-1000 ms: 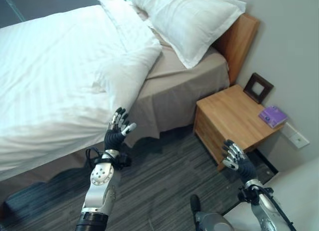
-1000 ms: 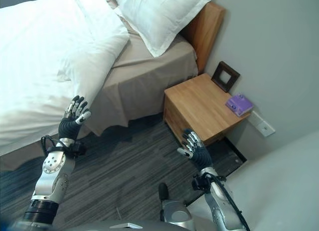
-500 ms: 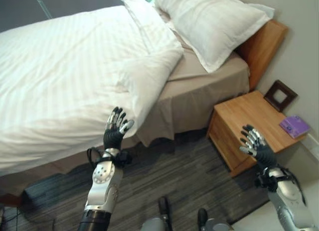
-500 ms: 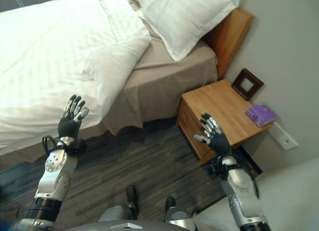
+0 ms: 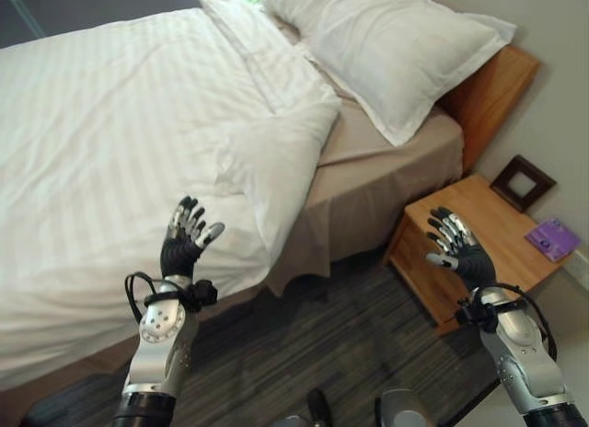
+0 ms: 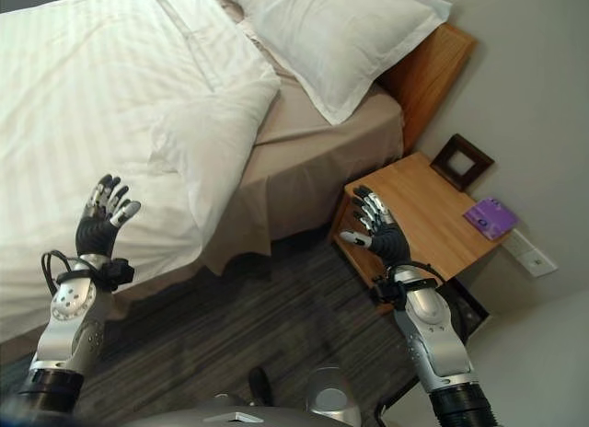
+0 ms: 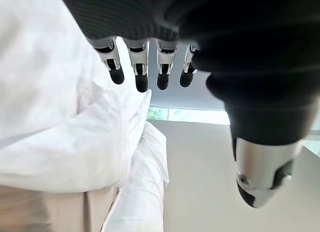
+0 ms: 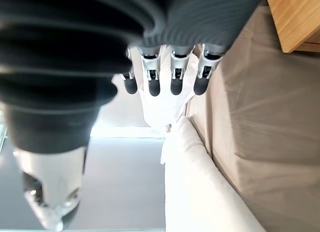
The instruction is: Making the bed.
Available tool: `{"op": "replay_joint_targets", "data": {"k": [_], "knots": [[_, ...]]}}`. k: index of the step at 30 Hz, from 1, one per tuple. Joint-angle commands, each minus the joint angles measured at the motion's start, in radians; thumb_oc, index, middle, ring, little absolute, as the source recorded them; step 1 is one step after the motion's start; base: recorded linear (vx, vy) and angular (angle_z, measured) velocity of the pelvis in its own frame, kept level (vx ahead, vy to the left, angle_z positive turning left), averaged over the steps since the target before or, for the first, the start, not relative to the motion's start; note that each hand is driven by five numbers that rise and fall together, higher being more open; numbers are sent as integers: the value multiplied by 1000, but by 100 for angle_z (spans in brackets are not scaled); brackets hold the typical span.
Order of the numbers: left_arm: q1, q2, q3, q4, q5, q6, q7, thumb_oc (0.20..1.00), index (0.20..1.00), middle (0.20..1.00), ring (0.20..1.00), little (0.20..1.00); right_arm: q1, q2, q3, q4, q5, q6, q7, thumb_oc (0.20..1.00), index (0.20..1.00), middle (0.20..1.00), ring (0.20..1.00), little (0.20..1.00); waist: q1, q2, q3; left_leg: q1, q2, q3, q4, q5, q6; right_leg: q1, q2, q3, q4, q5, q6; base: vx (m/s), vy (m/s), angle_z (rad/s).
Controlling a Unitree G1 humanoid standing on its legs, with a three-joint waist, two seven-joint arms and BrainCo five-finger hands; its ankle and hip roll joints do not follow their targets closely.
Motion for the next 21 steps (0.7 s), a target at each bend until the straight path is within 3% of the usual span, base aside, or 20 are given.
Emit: {"op": "replay_joint_targets", "data": {"k": [1, 2, 4, 5, 14, 21], "knots": [[-38, 53, 34, -59, 48, -63, 2, 1000, 1000, 1000, 1000, 1000, -69, 15, -9, 10, 6, -30, 20, 1000, 1000, 1000, 1000, 1000, 4, 19, -7, 1, 55, -34, -10, -32, -45, 140, 57, -57, -323, 196, -24, 122, 82, -9], [-45, 50, 30, -66, 39, -64, -7, 1000, 1000, 1000, 1000, 1000, -58, 12, -7, 9, 4, -25, 28, 1000, 1000, 1000, 1000, 1000, 6, 14, -7, 9, 60, -18, -10, -33, -52, 131, 82, -53, -477, 213, -15, 143, 81, -4], [-53, 44, 17, -49, 50, -62, -8, 1000, 1000, 1000, 1000, 1000, -49, 4, -7, 15, -8, -22, 31, 1000, 1000, 1000, 1000, 1000, 5, 0, -12, 16, 56, -21, -10, -38, -57, 127, 102, -36, -556, 216, -6, 133, 10, -6], [-56, 38, 4, -46, 56, -62, -11, 1000, 1000, 1000, 1000, 1000, -45, -1, -6, 15, -12, -21, 32, 1000, 1000, 1000, 1000, 1000, 6, -8, -12, 24, 54, -40, -10, -42, -58, 122, 113, 1, -564, 221, -2, 97, -16, 8], [31, -23, 2, -27, 17, -47, -43, 1000, 1000, 1000, 1000, 1000, -87, -37, -8, 25, -2, -25, 34, 1000, 1000, 1000, 1000, 1000, 34, -14, -56, 41, 51, -83, -10, -49, -67, 230, 109, -32, -638, 192, -27, 94, -101, 27], [19, 4, 22, -15, 37, -48, -30, 1000, 1000, 1000, 1000, 1000, -106, -44, 22, 38, -10, -18, 39, 1000, 1000, 1000, 1000, 1000, 38, -11, -78, 56, 65, -92, -10, -48, -86, 265, 124, -41, -638, 151, -45, 58, -99, 5]]}}
